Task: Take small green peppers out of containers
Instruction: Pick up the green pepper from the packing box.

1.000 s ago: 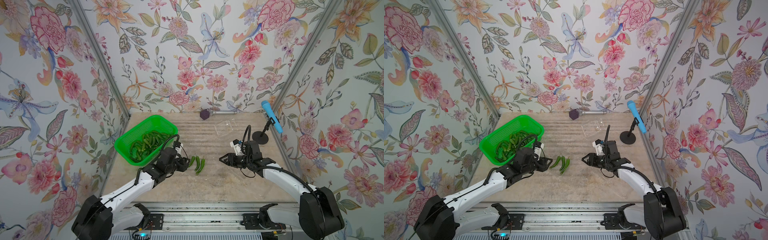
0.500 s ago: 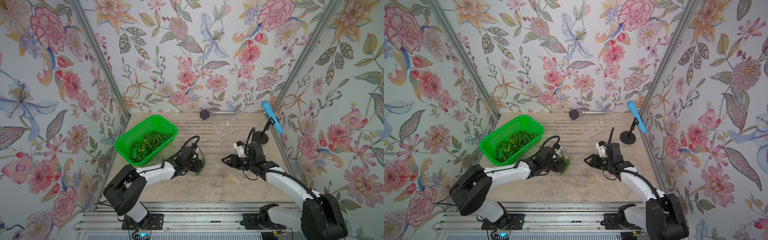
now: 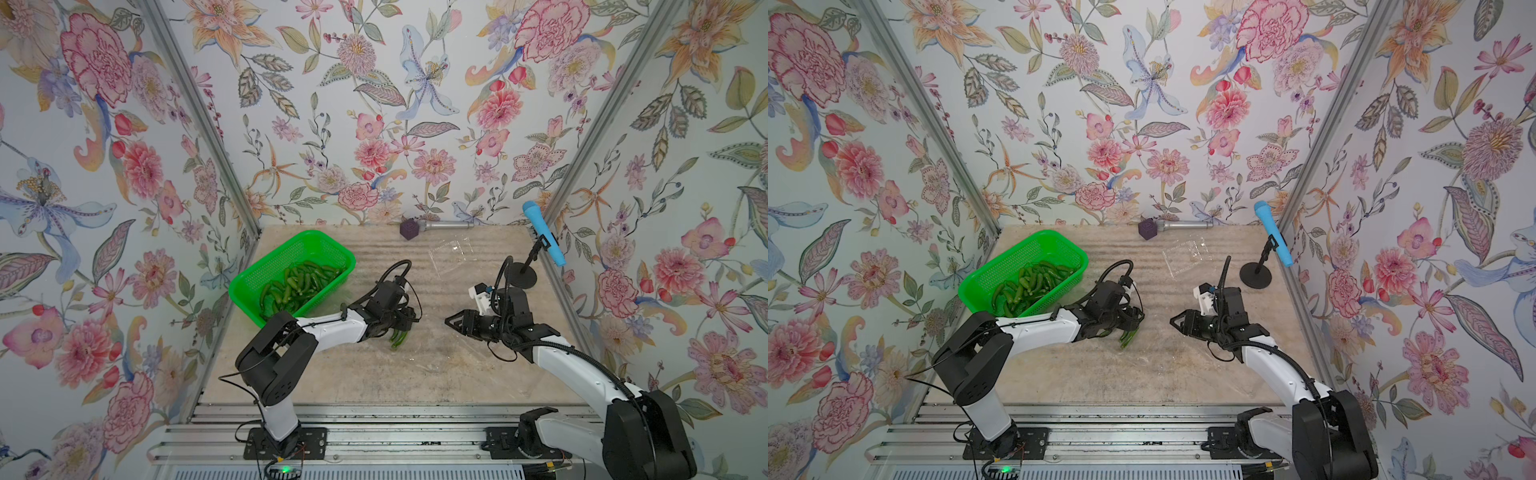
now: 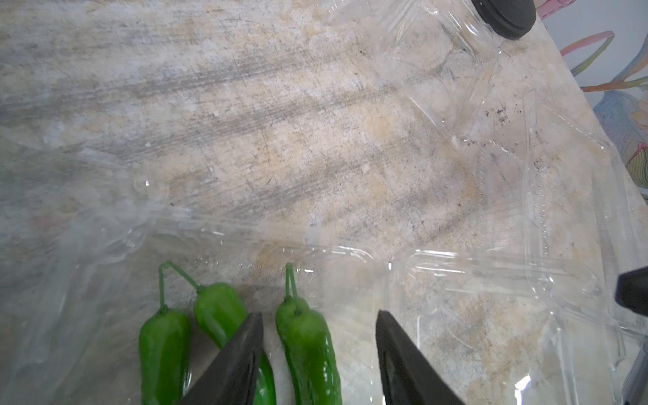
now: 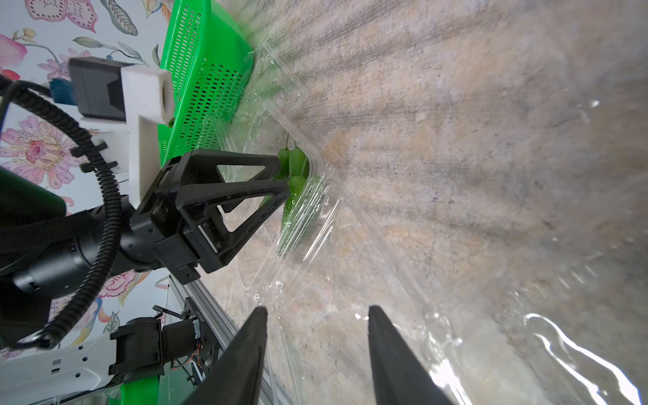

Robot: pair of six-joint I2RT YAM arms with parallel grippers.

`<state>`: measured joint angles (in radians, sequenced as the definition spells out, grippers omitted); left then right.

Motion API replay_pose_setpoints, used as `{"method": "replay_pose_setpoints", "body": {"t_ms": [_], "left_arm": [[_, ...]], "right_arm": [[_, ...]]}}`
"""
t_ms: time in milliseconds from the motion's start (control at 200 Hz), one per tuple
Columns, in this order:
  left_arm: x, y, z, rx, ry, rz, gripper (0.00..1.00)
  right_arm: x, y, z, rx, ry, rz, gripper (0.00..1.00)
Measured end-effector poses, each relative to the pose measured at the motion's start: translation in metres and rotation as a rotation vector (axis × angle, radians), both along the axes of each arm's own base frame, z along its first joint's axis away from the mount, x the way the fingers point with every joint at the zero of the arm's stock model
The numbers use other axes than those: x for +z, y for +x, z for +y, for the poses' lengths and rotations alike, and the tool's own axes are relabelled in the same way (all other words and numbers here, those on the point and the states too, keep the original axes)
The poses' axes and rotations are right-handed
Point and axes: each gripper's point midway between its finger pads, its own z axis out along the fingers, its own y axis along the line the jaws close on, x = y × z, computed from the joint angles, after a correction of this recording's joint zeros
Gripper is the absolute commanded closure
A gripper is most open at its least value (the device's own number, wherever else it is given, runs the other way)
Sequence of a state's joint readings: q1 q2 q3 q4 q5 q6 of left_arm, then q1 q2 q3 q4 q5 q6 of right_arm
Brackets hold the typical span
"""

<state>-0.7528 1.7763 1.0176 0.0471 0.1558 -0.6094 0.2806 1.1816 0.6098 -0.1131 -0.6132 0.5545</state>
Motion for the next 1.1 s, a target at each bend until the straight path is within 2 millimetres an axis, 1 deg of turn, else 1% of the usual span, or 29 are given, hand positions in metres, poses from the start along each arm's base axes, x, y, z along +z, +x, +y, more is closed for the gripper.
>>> {"method": "replay_pose_setpoints", "body": {"t_ms": [105, 240, 550, 671, 756, 991, 1101], "left_arm": [[-0.007, 0.005, -0.001, 0.009, 0.025, 0.009, 0.45], [-0.017, 0.003, 0.004, 0.020, 0.059, 0.029, 0.45], [-0.020, 0.003, 0.005, 0.039, 0.056, 0.049, 0.47], [-0.035, 0.003, 0.005, 0.042, 0.085, 0.082, 0.48], [-0.046, 0.000, 0.008, 0.043, 0.110, 0.110, 0.48], [-0.046, -0.001, 0.009, 0.049, 0.114, 0.119, 0.53], [-0.047, -0.002, 0.009, 0.051, 0.114, 0.121, 0.58]], "right_arm": [[0.000, 0.000, -0.001, -0.002, 0.002, 0.001, 0.51], [0.003, 0.001, -0.003, -0.007, 0.007, -0.008, 0.51], [0.005, 0.002, -0.007, -0.020, 0.012, -0.014, 0.51], [0.006, 0.003, -0.009, -0.026, 0.013, -0.015, 0.51], [0.006, 0.004, -0.010, -0.029, 0.015, -0.016, 0.51], [0.006, 0.003, -0.009, -0.025, 0.019, -0.013, 0.51], [0.005, 0.002, -0.009, -0.022, 0.021, -0.009, 0.51]]}}
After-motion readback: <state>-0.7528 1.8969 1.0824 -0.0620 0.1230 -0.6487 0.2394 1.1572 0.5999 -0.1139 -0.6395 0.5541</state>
